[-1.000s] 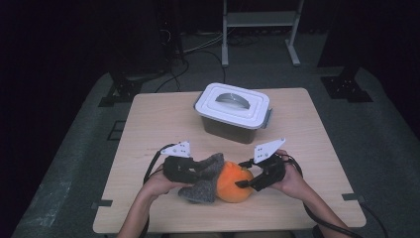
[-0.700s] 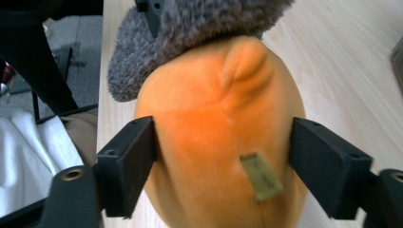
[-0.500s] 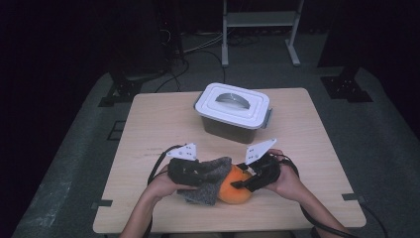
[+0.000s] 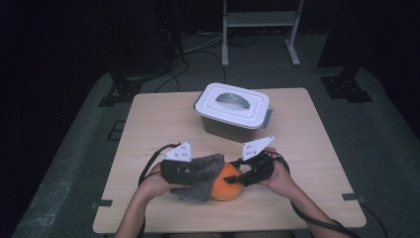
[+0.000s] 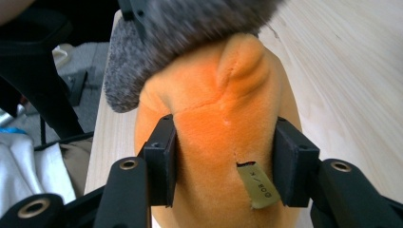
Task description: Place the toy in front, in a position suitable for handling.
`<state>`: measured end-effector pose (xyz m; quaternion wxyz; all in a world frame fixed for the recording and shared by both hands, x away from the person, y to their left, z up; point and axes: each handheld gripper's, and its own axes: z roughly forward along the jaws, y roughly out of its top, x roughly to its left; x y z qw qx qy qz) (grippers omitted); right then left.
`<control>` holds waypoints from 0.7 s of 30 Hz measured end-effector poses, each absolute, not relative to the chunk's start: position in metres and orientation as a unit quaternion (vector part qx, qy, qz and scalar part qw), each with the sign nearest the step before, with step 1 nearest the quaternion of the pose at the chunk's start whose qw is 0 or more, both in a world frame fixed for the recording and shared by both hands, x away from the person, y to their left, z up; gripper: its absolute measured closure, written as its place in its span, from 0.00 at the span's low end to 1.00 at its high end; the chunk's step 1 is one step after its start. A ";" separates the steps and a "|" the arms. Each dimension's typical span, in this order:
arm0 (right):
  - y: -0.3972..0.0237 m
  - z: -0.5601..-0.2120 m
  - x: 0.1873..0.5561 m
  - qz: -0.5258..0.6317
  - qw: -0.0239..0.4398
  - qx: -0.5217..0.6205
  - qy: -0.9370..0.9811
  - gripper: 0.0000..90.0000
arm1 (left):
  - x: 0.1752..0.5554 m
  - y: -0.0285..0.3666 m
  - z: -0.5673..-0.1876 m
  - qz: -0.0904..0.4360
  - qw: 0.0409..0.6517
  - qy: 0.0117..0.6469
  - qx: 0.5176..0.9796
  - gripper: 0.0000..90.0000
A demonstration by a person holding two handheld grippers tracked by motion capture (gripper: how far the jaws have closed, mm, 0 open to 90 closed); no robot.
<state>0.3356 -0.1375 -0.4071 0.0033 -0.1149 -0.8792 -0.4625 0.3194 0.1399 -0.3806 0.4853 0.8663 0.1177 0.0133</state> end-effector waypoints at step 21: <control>-0.145 -0.410 0.331 -0.463 -0.010 -0.132 -0.876 0.51 | 0.312 0.116 -0.375 0.009 0.491 0.081 0.867 0.77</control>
